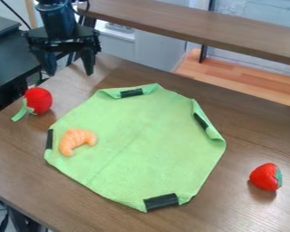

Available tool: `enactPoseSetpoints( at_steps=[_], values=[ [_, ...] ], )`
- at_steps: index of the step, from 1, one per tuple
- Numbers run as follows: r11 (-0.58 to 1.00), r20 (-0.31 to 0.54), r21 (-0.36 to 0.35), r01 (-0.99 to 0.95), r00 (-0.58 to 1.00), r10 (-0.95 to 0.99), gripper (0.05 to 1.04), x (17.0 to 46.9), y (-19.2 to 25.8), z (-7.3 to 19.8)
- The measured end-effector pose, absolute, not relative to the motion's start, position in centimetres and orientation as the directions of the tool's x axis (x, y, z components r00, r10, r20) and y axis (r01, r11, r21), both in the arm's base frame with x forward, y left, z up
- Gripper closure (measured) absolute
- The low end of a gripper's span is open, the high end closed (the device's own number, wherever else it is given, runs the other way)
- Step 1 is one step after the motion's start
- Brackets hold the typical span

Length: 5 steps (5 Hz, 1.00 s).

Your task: Pick up the toy croissant from the cloth and place it on the top left of the table

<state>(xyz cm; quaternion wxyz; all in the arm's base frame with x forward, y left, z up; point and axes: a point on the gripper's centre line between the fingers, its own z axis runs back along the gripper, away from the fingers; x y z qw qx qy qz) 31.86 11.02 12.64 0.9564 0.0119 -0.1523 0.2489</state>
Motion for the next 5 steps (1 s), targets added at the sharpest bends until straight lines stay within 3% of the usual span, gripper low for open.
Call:
enactPoseSetpoints(
  at_steps=[1,3,5],
  values=[
    [0.874,0.264,-0.045,-0.483,0.838,0.477,0.082,31.7,11.0,11.4],
    [0.912,0.279,0.0,-0.41,0.876,0.394,0.082,31.8,10.7,8.7],
    [0.992,0.258,0.036,-0.121,0.96,0.107,0.082,31.4,10.5,4.8]
  ],
)
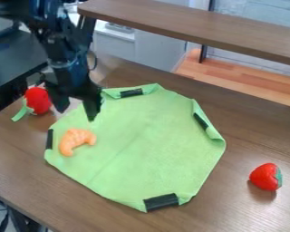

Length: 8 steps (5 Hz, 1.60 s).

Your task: Pick up the toy croissant from the cloth and place it on the top left of the table

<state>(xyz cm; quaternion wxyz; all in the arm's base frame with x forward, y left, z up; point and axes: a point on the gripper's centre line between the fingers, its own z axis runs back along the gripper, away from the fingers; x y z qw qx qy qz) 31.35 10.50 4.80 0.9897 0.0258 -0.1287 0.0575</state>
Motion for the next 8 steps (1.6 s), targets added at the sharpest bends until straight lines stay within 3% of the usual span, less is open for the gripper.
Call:
enactPoseSetpoints(
  at_steps=[2,5,6,7,8],
  values=[
    [0.999,0.239,0.023,-0.034,0.971,0.027,0.082,31.5,11.1,1.7],
    [0.999,0.198,0.05,-0.014,0.98,0.004,0.082,31.2,11.8,-0.8],
    [0.999,0.179,0.05,-0.012,0.984,0.003,0.127,31.0,11.8,-1.6],
    [0.998,0.174,0.062,-0.02,0.985,0.009,0.389,30.9,12.0,-2.1],
    [0.998,0.18,0.054,-0.03,0.983,0.02,0.423,31.0,11.9,-2.1]
  ],
)
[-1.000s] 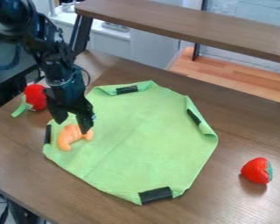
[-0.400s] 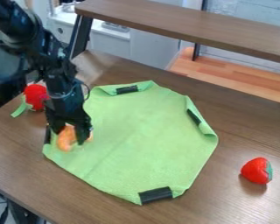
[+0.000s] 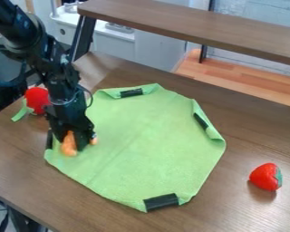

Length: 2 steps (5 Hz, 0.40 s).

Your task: Pick up the toy croissant from the cloth and place it on the top left of the table

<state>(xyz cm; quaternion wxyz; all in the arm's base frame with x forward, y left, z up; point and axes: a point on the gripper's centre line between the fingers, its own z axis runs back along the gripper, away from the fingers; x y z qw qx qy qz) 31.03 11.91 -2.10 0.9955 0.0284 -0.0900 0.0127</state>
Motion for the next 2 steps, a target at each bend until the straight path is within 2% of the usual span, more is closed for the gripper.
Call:
enactPoseSetpoints(
  at_steps=[1,2],
  values=[
    [0.999,0.174,0.041,-0.028,0.985,0.021,0.423,30.95,11.76,-2.1],
    [0.997,0.171,-0.012,-0.072,0.983,0.073,0.423,31.25,12.45,-1.16]
  ],
)
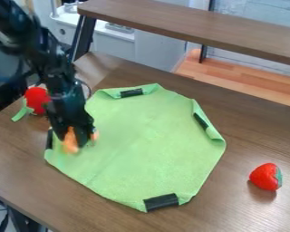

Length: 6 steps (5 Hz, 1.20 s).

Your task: Pick up the toy croissant from the cloth and place it on the top left of the table

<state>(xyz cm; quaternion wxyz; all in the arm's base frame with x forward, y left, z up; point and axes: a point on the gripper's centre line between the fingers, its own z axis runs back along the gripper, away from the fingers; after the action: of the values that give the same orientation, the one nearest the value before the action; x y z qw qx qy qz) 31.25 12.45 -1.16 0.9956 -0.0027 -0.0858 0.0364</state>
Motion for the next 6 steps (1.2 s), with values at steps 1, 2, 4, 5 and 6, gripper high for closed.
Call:
enactPoseSetpoints(
  at_steps=[1,2,4,5,6],
  values=[
    [0.983,0.206,-0.081,-0.168,0.962,0.181,0.423,33.2,14.9,1.8],
    [0.96,0.239,-0.121,-0.254,0.931,0.276,0.423,35.2,17.4,5.0],
    [0.9,0.185,-0.126,-0.417,0.882,0.434,0.423,40.0,21.8,3.6],
    [0.875,0.176,-0.129,-0.466,0.858,0.483,0.423,42.1,23.3,2.7],
    [0.856,0.163,-0.119,-0.504,0.84,0.517,0.423,43.4,24.4,1.6]
  ],
)
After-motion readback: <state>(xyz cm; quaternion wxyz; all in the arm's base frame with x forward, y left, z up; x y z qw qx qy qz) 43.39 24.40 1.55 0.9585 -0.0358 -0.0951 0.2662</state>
